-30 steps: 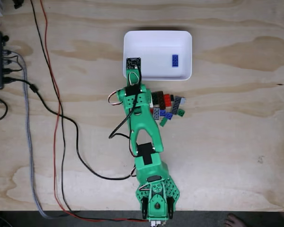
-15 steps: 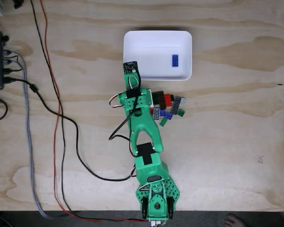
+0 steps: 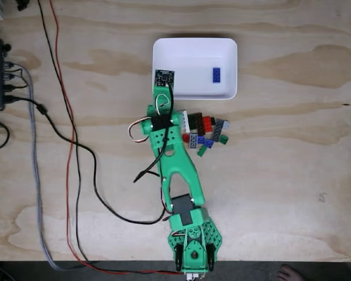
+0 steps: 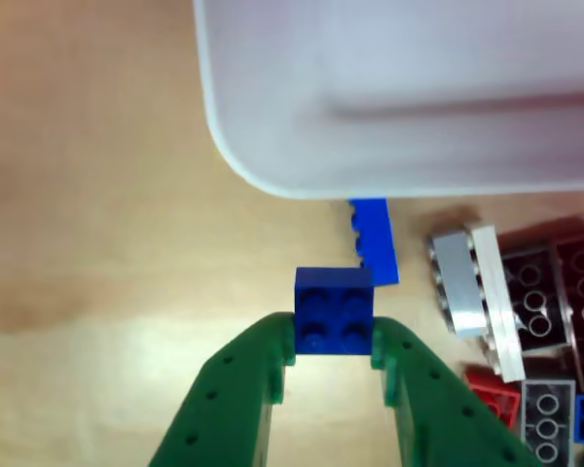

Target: Put all lego bricks in the bin.

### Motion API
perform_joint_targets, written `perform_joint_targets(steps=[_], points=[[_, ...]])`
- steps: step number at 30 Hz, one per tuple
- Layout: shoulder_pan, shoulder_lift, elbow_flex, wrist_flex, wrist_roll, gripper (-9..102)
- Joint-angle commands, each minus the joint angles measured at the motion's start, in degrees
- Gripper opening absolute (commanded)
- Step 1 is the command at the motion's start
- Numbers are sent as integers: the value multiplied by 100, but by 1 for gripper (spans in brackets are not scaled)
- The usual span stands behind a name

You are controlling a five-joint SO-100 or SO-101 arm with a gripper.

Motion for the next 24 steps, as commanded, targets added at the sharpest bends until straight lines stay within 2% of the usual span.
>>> perform_joint_targets(steps=[1,6,10,13,18,21,24], points=[[510,782,-1204,44,193,0],[1705,-272,-2566,-158,-246,0],[2355,-765,-2232,-967,-976,1],[2443,-756,-2039,-1187,-976,28],[2083,62,-1819,-1028,-510,35],[1380,1222,-1195,-624,-272,37],[519,1960,-457,167,-272,34]])
